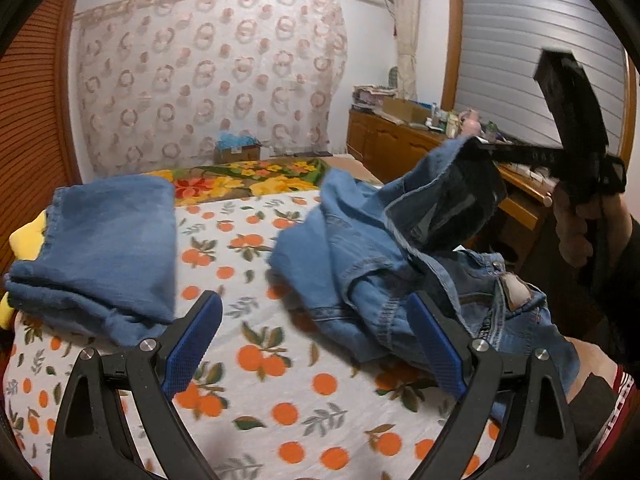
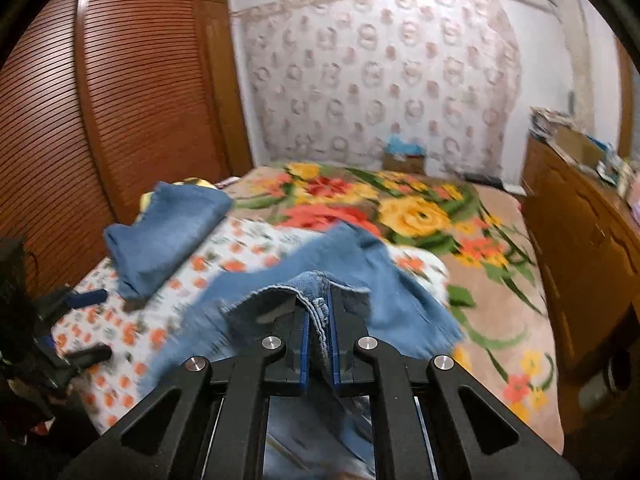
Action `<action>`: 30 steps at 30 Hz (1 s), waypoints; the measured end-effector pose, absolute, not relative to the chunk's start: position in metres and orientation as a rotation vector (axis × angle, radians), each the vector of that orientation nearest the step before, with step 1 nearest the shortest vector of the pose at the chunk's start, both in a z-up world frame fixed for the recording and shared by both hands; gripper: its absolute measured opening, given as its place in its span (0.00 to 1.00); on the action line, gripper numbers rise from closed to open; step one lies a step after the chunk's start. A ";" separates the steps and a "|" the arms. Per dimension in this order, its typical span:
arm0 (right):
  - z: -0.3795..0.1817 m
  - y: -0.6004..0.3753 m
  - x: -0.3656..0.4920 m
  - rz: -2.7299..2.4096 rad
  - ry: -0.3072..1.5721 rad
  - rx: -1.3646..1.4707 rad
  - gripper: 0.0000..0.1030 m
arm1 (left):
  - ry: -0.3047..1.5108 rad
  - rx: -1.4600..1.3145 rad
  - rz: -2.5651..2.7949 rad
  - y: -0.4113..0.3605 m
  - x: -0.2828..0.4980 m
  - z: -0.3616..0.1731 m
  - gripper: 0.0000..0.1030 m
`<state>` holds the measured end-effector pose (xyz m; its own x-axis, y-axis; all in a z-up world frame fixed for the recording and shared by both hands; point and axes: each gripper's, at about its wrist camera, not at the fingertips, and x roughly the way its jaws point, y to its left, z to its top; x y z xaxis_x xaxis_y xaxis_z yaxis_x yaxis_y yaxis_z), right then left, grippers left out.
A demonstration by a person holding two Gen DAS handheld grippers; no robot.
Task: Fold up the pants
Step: 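Grasp the waistband of the crumpled light-blue jeans with the right gripper, then lift the jeans with the right gripper while the left gripper grasps the waistband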
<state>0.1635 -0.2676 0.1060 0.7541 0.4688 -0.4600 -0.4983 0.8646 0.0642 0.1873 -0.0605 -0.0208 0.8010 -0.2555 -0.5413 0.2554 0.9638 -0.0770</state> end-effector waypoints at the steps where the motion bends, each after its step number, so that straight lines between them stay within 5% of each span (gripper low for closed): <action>1: 0.113 -0.257 0.163 0.550 0.476 -0.074 0.07 | 0.573 -0.005 -0.265 -0.054 0.186 -0.019 0.91; 18: 0.133 -0.130 0.239 0.795 0.558 -0.249 0.10 | 0.537 -0.079 -0.132 0.039 0.183 -0.018 0.91; 23: 0.115 -0.151 0.256 0.751 0.607 -0.267 0.41 | 0.549 -0.071 -0.150 0.037 0.194 -0.024 0.91; 30: 0.109 -0.218 0.249 0.702 0.613 -0.212 0.53 | 0.559 -0.004 -0.229 0.009 0.215 -0.024 0.91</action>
<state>0.2490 -0.2182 0.1090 0.5978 0.5396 -0.5928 -0.6598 0.7512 0.0184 0.2151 0.0094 -0.0241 0.8230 -0.2162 -0.5253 0.2140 0.9746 -0.0658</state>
